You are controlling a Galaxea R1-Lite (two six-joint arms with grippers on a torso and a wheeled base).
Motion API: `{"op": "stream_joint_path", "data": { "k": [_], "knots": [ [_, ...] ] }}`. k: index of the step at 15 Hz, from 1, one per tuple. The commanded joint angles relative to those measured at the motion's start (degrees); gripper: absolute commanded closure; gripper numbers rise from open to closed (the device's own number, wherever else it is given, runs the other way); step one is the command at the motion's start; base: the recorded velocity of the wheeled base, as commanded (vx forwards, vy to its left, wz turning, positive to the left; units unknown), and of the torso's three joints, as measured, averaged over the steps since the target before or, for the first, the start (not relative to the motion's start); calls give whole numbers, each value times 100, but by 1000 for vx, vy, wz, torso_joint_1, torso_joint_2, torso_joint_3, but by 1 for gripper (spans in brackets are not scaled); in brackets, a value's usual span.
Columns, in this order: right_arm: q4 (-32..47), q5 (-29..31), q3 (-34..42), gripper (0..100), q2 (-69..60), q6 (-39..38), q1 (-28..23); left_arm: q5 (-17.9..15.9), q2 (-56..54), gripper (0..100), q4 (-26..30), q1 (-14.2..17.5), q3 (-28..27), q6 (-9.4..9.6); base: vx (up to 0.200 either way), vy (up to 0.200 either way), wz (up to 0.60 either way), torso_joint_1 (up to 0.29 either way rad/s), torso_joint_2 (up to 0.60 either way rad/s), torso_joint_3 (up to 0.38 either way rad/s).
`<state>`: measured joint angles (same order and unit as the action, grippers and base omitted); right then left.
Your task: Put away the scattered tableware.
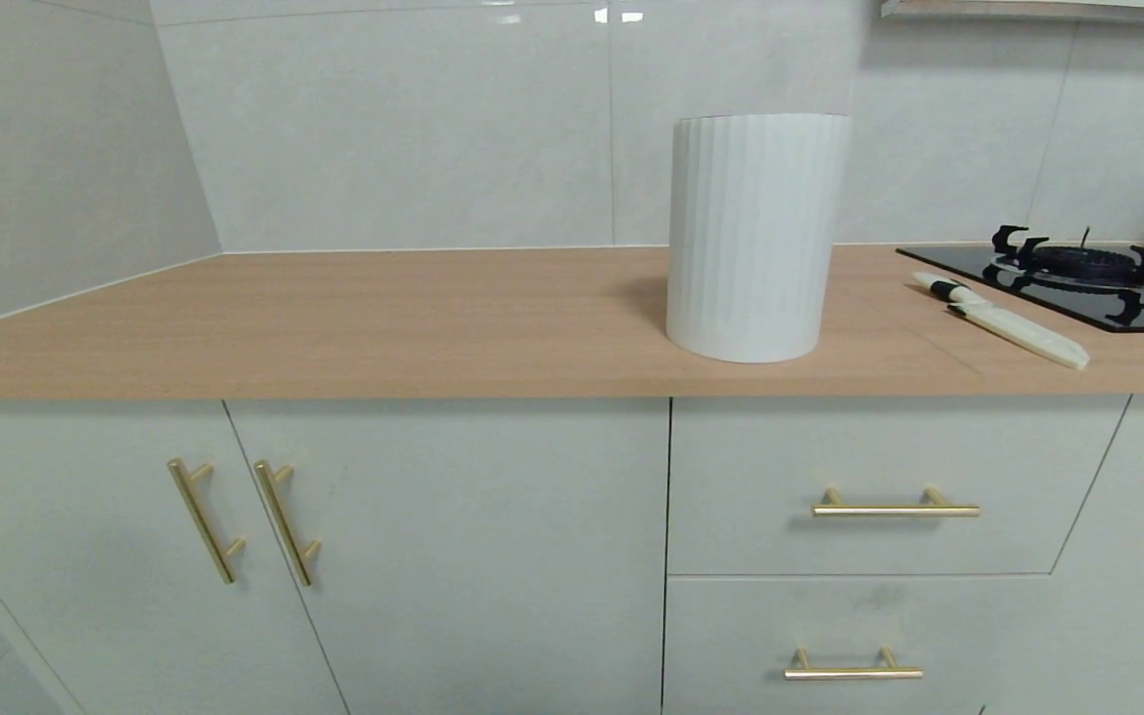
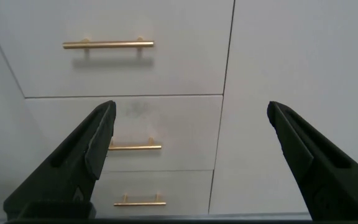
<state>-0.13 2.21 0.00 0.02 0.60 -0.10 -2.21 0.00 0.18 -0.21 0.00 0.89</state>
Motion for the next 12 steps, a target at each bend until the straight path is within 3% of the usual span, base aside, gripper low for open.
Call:
{"op": "stream_joint_path", "data": {
  "k": [1, 2, 11, 12],
  "knots": [
    [-4, -1, 0, 0, 6, 2, 1, 1, 0, 0, -1, 3, 0, -1, 0, -200, 0, 7, 2, 2],
    [-4, -1, 0, 0, 6, 2, 1, 1, 0, 0, -1, 3, 0, -1, 0, -200, 0, 2, 2, 2],
    [-4, -1, 0, 0, 15, 2, 1, 10, 0, 0, -1, 3, 0, -1, 0, 0, 0, 0, 0, 0],
    [-4, -1, 0, 0, 6, 2, 1, 10, 0, 0, -1, 3, 0, -1, 200, 0, 0, 2, 2, 2]
  ]
}}
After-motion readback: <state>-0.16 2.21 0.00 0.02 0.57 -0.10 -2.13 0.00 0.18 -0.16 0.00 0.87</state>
